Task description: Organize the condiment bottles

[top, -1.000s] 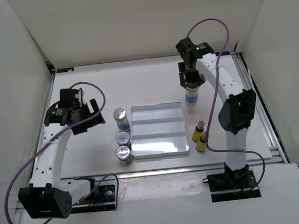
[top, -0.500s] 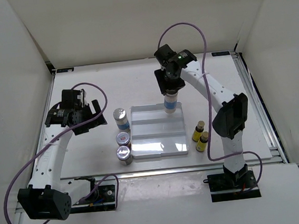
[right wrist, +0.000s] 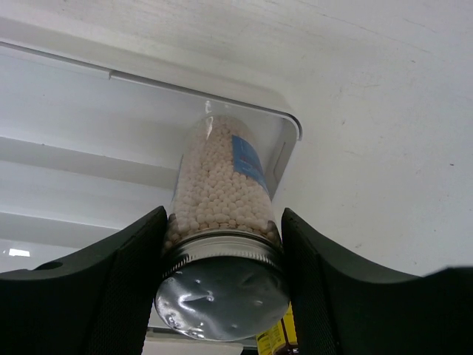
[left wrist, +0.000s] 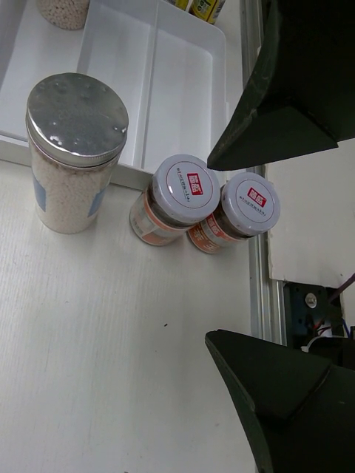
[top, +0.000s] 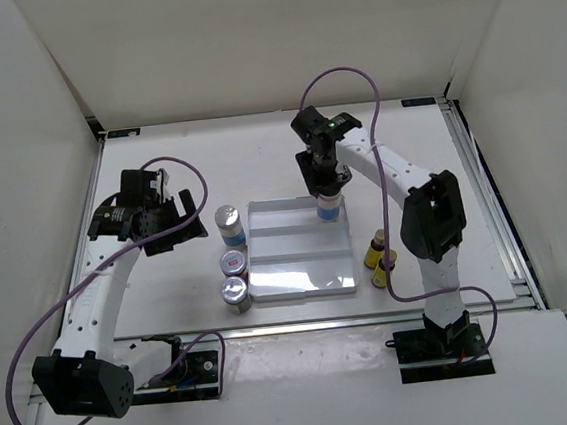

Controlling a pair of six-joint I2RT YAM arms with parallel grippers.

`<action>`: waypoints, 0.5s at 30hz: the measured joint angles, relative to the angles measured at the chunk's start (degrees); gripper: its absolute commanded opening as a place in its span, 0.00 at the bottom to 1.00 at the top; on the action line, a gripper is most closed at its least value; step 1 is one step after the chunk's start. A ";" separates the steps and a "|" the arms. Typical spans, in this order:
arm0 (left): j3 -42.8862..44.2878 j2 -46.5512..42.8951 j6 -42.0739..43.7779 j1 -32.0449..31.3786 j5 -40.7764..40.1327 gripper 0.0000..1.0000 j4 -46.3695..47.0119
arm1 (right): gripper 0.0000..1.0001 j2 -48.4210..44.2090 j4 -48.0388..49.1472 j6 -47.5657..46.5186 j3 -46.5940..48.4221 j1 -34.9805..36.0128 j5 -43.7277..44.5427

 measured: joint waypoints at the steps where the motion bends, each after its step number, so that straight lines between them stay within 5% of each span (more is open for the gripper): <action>1: 0.00 0.04 -0.13 0.00 0.04 1.00 0.00 | 0.58 -0.11 0.04 0.02 -0.07 0.09 0.20; 3: 0.00 0.17 -0.33 0.00 0.09 1.00 0.00 | 0.77 -0.31 0.07 0.04 -0.07 0.15 0.55; 7: 0.20 0.26 -0.61 0.00 -0.26 1.00 -0.04 | 1.00 -1.53 -0.68 0.35 0.35 0.48 2.89; 15: 4.94 0.46 -1.20 -0.39 -3.32 1.00 0.50 | 1.00 -10.32 -1.90 0.46 9.35 0.74 4.37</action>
